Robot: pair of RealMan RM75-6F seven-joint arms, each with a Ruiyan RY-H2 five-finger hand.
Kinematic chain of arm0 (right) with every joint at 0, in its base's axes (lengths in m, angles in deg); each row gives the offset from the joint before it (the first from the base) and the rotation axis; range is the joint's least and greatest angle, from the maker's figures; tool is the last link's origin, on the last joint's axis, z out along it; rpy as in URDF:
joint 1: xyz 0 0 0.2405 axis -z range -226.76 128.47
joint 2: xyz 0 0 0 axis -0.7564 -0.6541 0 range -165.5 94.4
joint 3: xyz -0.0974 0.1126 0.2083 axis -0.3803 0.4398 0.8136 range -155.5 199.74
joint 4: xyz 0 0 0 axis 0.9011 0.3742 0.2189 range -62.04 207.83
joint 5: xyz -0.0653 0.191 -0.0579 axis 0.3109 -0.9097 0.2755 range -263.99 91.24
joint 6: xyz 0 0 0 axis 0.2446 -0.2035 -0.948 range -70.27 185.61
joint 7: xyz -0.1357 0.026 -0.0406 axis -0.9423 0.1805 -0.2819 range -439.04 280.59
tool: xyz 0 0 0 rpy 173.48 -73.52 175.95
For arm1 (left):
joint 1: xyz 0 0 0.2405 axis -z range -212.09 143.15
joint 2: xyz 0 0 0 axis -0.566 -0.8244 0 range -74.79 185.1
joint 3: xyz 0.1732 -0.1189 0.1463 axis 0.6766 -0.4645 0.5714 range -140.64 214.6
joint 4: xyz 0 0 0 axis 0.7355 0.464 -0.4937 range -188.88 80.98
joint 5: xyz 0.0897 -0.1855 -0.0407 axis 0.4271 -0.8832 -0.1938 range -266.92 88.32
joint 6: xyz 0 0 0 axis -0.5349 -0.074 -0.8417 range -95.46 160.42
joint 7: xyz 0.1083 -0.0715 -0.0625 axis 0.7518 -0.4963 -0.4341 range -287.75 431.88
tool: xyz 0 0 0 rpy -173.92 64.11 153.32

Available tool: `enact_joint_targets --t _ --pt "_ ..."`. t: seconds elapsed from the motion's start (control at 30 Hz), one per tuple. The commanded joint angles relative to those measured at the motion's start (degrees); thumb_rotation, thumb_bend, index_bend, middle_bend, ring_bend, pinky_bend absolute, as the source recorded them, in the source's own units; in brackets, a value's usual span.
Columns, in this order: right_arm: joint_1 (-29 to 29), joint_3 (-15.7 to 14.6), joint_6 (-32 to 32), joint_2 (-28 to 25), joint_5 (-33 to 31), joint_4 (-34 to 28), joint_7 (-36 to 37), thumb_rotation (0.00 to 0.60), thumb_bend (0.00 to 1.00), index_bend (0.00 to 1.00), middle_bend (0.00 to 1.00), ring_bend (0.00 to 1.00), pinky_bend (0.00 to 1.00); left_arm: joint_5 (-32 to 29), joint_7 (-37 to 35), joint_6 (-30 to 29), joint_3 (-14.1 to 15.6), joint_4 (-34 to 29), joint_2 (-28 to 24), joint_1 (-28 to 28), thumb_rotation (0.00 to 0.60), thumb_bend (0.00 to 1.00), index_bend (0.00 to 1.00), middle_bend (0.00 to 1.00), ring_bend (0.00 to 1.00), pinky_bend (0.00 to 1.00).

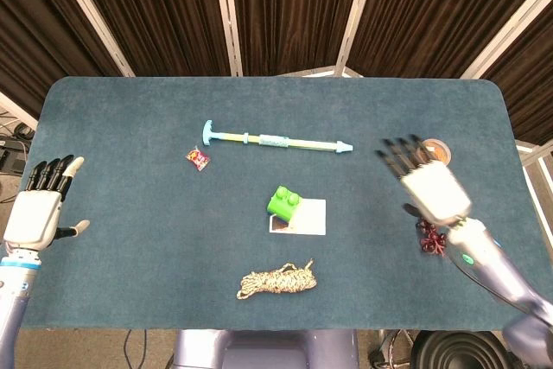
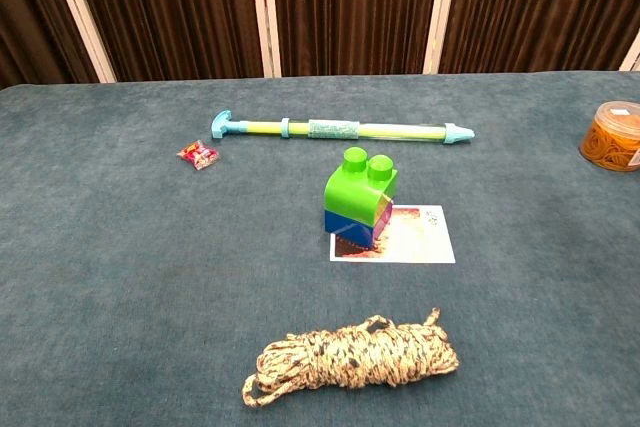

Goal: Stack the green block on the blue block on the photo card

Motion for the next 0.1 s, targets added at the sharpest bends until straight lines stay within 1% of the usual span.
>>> enact_joint_targets --t 0.03,0.1 --pt "8.0 -1.9 -6.4 0.0 -4.5 -2.2 -1.2 0.6 0.0 0.01 0.0 0.0 0.0 2.8 -1.3 -2.5 1.0 0.6 0.9 -1.3 0.6 0.0 0.0 0.0 0.0 0.0" --pt "10.5 -2.4 -8.2 1.1 -5.3 -1.2 -0.7 0.6 0.0 0.01 0.0 0.0 0.0 3.9 -2.0 -3.5 1.5 1.3 1.3 -1.9 0.6 0.0 0.0 0.0 0.0 0.0"
